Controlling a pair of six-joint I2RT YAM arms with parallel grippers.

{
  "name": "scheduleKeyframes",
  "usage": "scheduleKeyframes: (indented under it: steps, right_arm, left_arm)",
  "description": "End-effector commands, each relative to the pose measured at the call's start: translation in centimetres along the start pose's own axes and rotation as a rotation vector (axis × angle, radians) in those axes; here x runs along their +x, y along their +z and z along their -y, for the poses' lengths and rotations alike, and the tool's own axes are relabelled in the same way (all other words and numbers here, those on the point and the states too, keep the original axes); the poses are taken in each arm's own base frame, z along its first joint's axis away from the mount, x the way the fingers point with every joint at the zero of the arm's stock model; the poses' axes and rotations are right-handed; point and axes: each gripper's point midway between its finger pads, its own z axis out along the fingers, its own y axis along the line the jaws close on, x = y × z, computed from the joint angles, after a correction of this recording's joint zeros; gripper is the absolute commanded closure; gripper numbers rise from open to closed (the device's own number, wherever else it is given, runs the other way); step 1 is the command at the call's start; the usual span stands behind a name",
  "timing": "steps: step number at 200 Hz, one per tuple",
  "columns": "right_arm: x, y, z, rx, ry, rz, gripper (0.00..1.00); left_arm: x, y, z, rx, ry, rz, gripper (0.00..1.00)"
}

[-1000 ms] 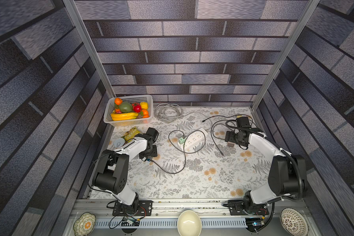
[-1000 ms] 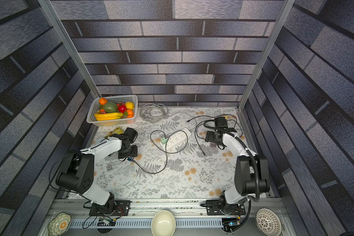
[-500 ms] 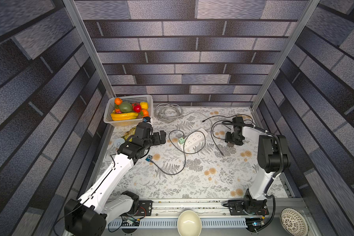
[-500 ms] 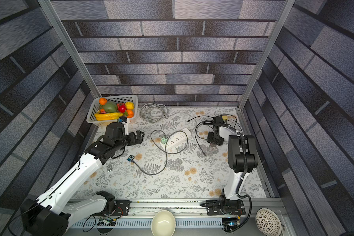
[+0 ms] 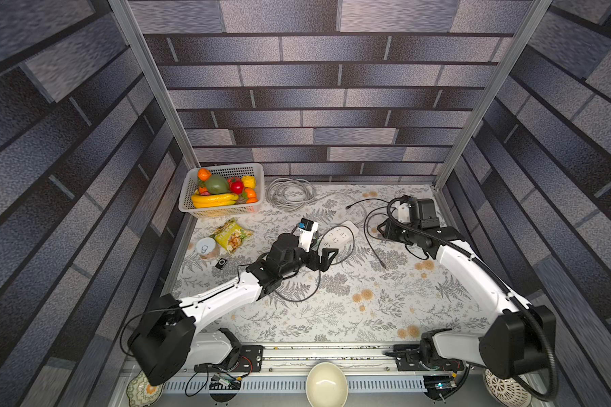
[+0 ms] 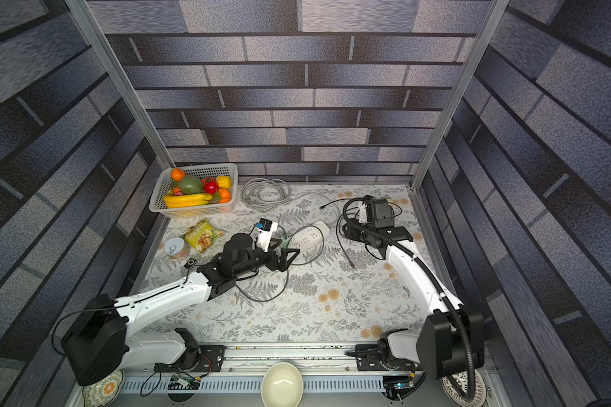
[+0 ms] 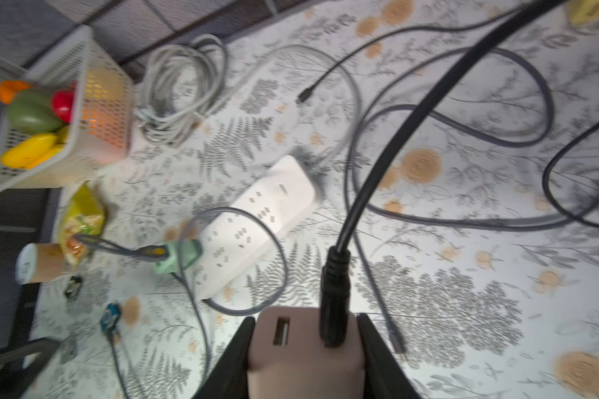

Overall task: Charge mp3
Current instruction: Pick up the plug from the center of the board.

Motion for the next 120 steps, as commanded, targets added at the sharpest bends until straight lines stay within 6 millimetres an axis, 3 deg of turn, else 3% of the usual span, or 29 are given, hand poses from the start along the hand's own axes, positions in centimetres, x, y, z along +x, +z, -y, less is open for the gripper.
scheduleKeyframes:
  steps: [1, 24, 61, 95, 120]
  right_arm:
    - [1.2, -0.2, -2.2, -0.067, 0.059, -0.011, 0.88]
    - [1.6, -0.7, -4.0, -0.101, 0.047, 0.003, 0.88]
    - [2.0, -1.1, -5.5, -0.128, 0.035, 0.007, 0.86]
    - [2.3, -0.9, -6.2, -0.149, 0.039, 0.007, 0.86]
    - [2.4, -0.8, -6.6, -0.155, 0.032, 0.003, 0.86]
  left_arm:
    - [-5.1, 1.8, 4.3, 0.143, 0.133, 0.214, 0.00]
    - [-5.8, 4.0, 5.5, 0.208, 0.130, 0.245, 0.00]
    - [-5.6, 6.3, 5.8, 0.239, 0.100, 0.226, 0.00]
    - [-4.7, 8.2, 6.4, 0.286, 0.081, 0.154, 0.13]
    - [-4.5, 8.4, 6.1, 0.291, 0.063, 0.154, 0.18]
